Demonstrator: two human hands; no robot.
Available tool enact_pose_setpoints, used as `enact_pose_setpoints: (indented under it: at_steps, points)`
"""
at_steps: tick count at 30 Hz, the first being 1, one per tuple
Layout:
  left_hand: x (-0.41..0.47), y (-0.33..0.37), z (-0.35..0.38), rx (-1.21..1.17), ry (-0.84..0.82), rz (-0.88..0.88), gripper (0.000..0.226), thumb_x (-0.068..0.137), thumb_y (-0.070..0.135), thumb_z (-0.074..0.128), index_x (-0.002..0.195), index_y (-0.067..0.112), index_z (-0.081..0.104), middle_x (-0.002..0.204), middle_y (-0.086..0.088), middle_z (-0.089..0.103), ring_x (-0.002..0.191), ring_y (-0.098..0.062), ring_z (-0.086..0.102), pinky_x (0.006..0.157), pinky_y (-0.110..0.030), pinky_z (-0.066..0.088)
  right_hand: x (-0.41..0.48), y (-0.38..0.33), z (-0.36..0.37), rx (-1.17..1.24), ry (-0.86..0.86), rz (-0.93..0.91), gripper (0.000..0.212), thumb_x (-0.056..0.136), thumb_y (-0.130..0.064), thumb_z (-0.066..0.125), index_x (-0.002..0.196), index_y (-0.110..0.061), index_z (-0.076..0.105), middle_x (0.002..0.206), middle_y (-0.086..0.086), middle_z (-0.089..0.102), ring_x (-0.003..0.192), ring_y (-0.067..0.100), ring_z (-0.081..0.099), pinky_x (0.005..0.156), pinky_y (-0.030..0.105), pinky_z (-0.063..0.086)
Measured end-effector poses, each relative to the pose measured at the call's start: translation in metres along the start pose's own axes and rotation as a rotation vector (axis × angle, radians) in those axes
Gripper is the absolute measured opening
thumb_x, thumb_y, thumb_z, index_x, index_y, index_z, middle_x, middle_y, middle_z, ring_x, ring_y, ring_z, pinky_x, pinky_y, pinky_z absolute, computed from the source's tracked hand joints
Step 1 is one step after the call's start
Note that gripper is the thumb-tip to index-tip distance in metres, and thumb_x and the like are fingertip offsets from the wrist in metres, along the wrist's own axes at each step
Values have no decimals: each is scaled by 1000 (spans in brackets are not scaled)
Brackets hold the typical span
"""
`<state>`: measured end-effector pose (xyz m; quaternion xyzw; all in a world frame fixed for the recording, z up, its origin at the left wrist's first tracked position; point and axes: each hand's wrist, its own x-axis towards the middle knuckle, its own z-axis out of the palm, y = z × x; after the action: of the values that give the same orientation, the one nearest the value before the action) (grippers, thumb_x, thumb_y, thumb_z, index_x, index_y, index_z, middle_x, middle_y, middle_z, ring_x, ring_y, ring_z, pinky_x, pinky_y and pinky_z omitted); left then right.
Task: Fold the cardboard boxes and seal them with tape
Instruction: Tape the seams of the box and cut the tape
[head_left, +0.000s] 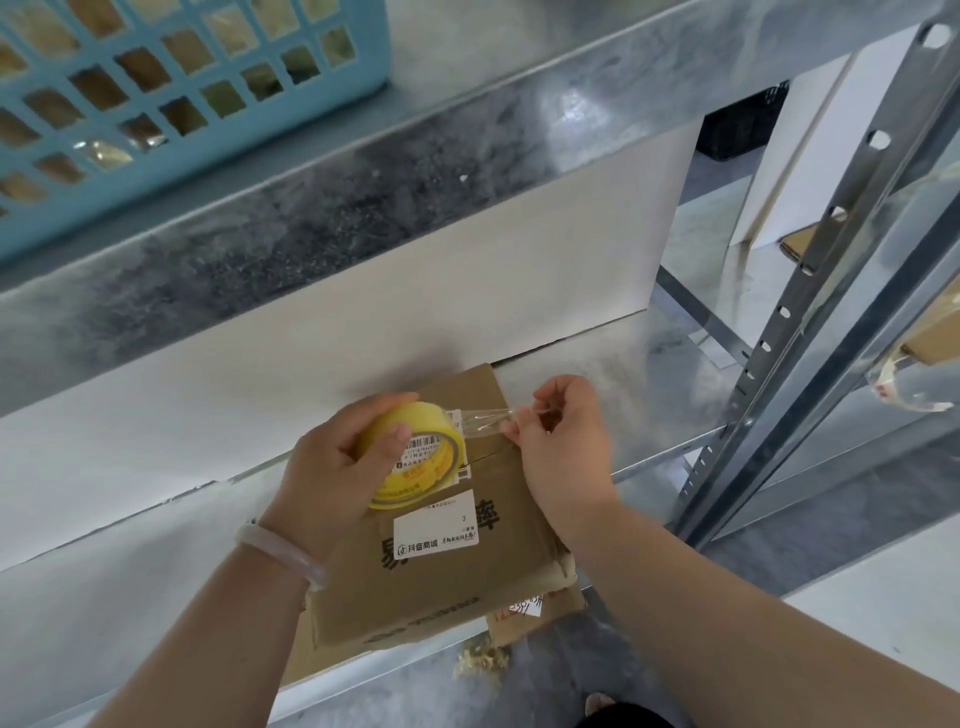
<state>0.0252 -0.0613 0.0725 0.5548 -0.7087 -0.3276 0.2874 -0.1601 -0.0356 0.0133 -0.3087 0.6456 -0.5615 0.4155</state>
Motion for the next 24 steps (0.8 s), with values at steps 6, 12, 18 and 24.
enact_pose_setpoints:
  at_steps: [6, 12, 18, 24]
  points:
    - [-4, 2, -4, 217, -87, 72, 27, 84, 37, 70, 108, 49, 64, 101, 28, 65, 94, 8, 59, 71, -4, 42, 0, -1, -3, -11, 7, -1, 20, 93, -1, 57, 101, -17, 49, 88, -3, 55, 63, -22, 53, 60, -2, 38]
    - [8, 12, 8, 431, -161, 117, 48, 69, 66, 47, 112, 51, 59, 93, 34, 59, 91, 2, 59, 81, -21, 46, 10, 15, -25, 366, 51, 236, 28, 88, 9, 59, 95, -15, 47, 89, 10, 52, 65, 14, 65, 79, 39, 60]
    - [15, 19, 13, 470, -196, 90, 28, 83, 45, 65, 111, 47, 63, 97, 21, 64, 90, -1, 59, 74, -18, 43, 20, 13, -47, 507, 74, 186, 29, 88, 10, 61, 98, -13, 47, 83, 11, 52, 67, 19, 62, 73, 38, 60]
    - [18, 25, 19, 497, -193, 68, 27, 81, 43, 68, 108, 48, 64, 92, 24, 62, 88, 1, 58, 76, -23, 47, 23, 31, -43, 519, 68, 376, 28, 88, 7, 63, 94, -15, 46, 85, 10, 56, 69, 19, 61, 59, 27, 54]
